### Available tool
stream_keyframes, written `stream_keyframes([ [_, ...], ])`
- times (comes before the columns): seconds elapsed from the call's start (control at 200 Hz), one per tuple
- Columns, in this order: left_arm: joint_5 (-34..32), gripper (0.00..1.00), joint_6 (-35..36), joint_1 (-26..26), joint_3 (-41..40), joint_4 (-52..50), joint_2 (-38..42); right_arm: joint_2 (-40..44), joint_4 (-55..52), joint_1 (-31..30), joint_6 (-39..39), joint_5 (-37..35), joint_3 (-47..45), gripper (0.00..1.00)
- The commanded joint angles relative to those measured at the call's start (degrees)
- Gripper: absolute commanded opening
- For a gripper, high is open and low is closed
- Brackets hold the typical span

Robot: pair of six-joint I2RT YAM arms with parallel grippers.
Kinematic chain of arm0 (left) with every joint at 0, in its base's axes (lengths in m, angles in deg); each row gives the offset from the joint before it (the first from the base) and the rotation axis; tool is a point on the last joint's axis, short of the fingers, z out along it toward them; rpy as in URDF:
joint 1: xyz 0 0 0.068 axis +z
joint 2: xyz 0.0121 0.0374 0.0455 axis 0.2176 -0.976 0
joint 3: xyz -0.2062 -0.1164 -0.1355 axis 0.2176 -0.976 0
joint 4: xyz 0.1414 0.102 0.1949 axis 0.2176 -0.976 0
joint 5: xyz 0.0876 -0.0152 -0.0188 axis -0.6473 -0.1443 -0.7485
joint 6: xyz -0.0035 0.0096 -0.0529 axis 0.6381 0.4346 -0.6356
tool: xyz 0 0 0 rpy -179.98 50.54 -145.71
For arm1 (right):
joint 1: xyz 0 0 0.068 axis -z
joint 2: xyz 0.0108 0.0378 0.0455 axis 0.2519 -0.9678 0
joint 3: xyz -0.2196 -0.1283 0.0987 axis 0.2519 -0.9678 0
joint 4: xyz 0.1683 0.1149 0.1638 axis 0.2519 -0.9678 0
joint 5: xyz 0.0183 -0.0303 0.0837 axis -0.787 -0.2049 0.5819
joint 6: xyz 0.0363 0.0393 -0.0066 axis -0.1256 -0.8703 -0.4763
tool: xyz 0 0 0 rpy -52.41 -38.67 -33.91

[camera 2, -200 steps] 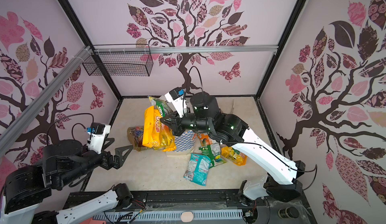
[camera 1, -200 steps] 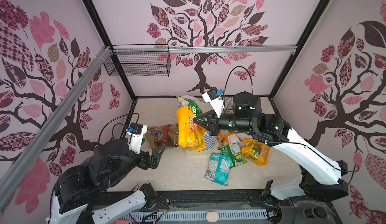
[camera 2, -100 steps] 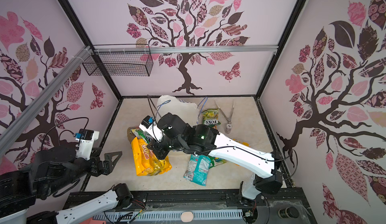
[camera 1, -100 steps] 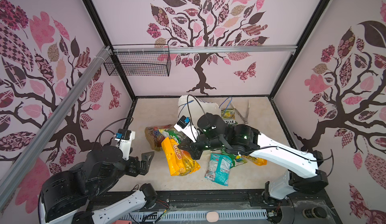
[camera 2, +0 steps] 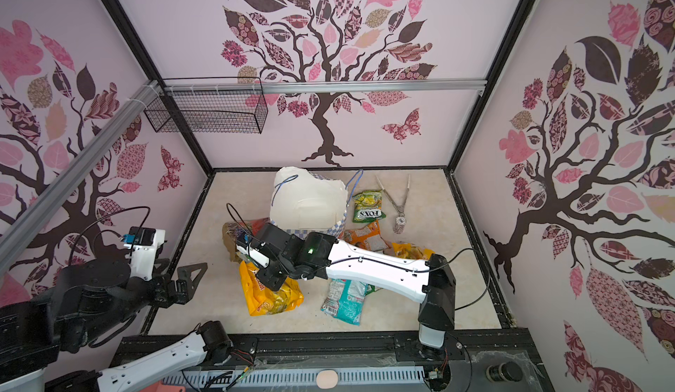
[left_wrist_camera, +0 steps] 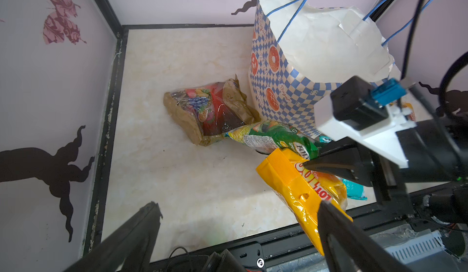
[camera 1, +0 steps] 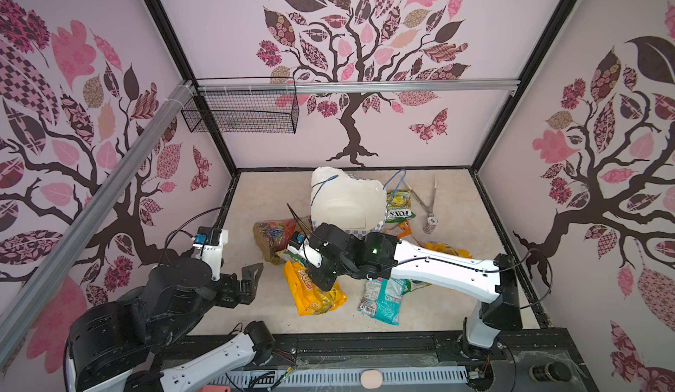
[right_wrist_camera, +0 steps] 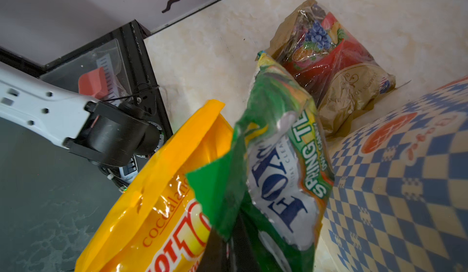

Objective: Take the snacks out of the paper bag
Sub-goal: Place the snack at the center of the table.

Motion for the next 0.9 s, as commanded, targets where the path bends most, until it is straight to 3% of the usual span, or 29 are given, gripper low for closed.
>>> stream_keyframes([
  [0.0, -2.71, 0.99, -0.71, -0.17, -0.54, -2.59, 0.38, -1.67, 8.64, -0.29, 1.66, -3.65, -0.52, 0.00],
  [0.105, -4.38, 0.99, -0.81, -0.25, -0.75, -1.98, 0.92, -3.53, 10.67, 0.26, 0.45, -6.47, -1.44, 0.00],
  [0.26, -6.17, 0.99, -0.68, -0.17, -0.77, -1.26, 1.69, -6.35, 14.22, 2.57, -2.34, -4.84, -3.44, 0.00],
  [0.66, -12.01, 0.98, 1.07, -0.18, -3.59, 1.91, 3.34, -15.17, 14.73, 5.07, -2.21, -8.42, -2.80, 0.00],
  [0.79, -13.46, 0.98, 2.13, -0.19, -4.32, 4.91, 5.17, -17.04, 14.76, 5.56, -2.45, -7.00, -2.19, 0.07],
  [0.895, -14.50, 0.98, 3.49, -0.17, -4.35, 6.15, 5.22, -17.28, 13.81, 5.56, -2.62, -4.76, -0.74, 0.20],
])
